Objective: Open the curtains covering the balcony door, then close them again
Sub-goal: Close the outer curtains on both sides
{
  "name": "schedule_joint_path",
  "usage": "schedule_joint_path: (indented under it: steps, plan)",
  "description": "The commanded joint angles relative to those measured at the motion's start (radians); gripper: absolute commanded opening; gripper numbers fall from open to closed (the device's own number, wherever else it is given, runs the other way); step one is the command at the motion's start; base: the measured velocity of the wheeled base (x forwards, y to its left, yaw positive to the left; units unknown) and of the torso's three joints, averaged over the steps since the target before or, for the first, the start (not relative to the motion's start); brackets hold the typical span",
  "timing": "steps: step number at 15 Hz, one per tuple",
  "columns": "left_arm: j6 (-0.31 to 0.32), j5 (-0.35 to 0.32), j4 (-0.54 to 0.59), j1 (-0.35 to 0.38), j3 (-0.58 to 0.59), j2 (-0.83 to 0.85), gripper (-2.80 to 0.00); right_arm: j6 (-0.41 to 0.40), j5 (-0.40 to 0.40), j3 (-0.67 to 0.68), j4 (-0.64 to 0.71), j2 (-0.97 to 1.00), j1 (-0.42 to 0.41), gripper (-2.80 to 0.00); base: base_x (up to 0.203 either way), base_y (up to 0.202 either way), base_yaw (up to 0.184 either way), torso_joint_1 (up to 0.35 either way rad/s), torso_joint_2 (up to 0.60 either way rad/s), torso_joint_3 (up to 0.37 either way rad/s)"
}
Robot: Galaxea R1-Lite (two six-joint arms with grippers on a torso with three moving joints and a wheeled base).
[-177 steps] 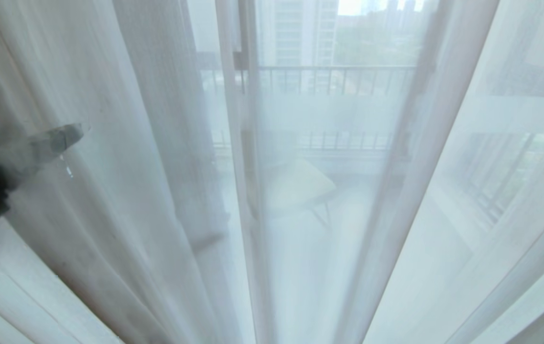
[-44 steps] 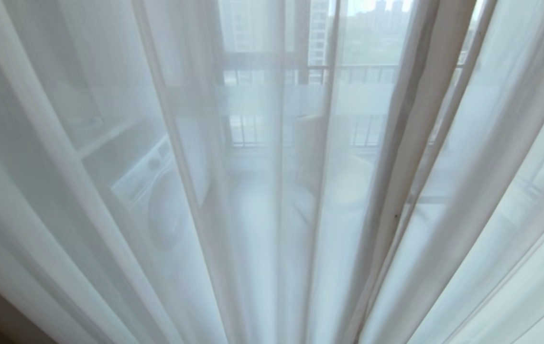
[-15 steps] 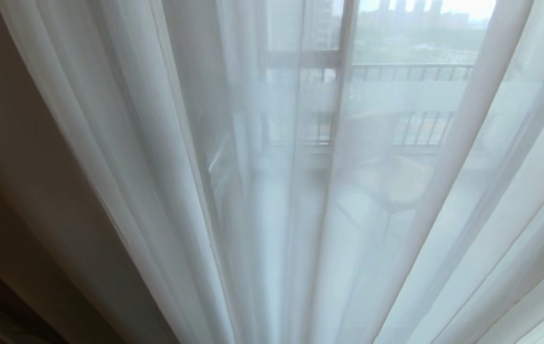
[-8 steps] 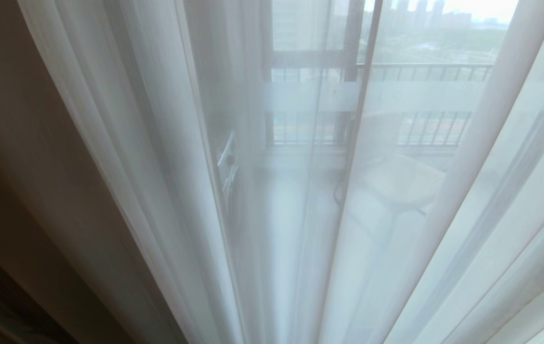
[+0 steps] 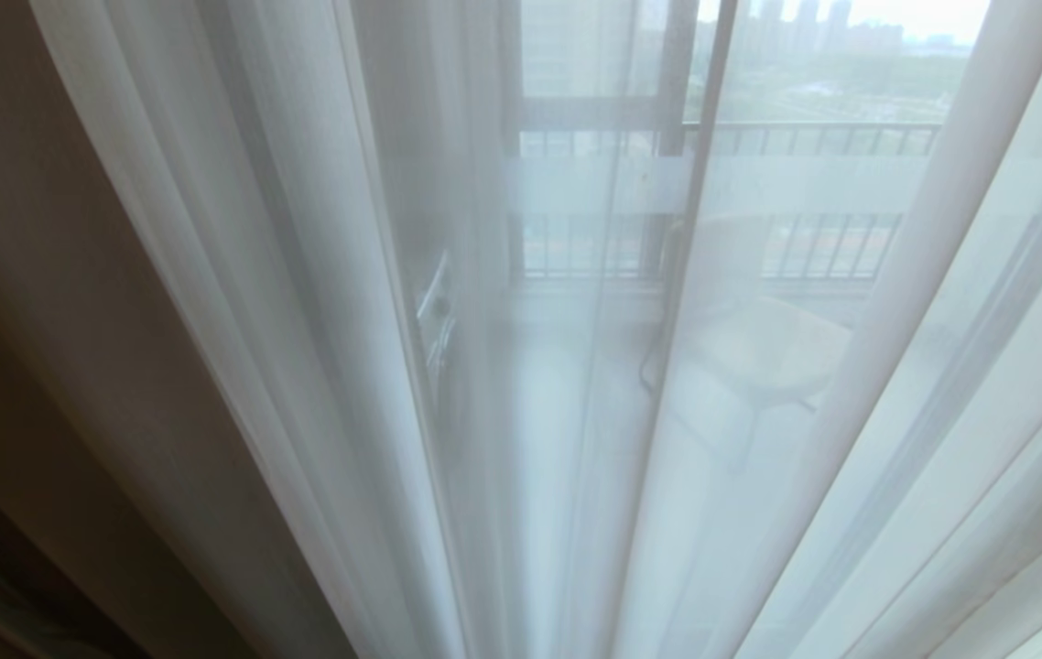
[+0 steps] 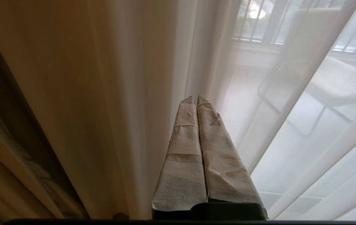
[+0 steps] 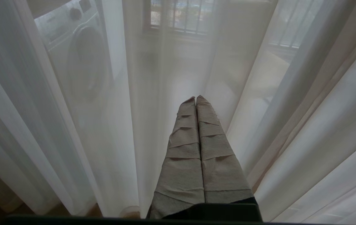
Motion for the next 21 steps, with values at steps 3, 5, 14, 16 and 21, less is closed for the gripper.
schedule_joint_path:
  steps: [3,5,14,16,21]
  plan:
    - [-0.001,0.000,0.000,0.000,0.000,-0.001,-2.80,-0.001,0.001,0.000,0.000,0.000,0.000,-2.80,0.000,0.000,0.000,0.000,0.00,0.000]
    - [-0.001,0.000,0.000,0.000,0.000,-0.001,-2.80,-0.001,0.001,0.000,0.000,0.000,0.000,-2.80,0.000,0.000,0.000,0.000,0.00,0.000]
    - [-0.001,0.000,0.000,0.000,0.000,-0.001,-2.80,-0.001,0.001,0.000,0.000,0.000,-0.001,-2.80,0.000,0.000,0.000,0.000,0.00,0.000]
    - [-0.001,-0.001,0.000,0.000,-0.002,-0.001,-2.80,-0.001,0.001,0.000,0.000,0.000,0.000,-2.80,0.000,0.000,0.000,0.000,0.00,0.000]
    - [-0.001,0.000,0.000,0.000,-0.002,-0.001,-2.80,-0.001,0.001,0.000,0.000,0.000,0.000,-2.80,0.000,0.000,0.000,0.000,0.00,0.000]
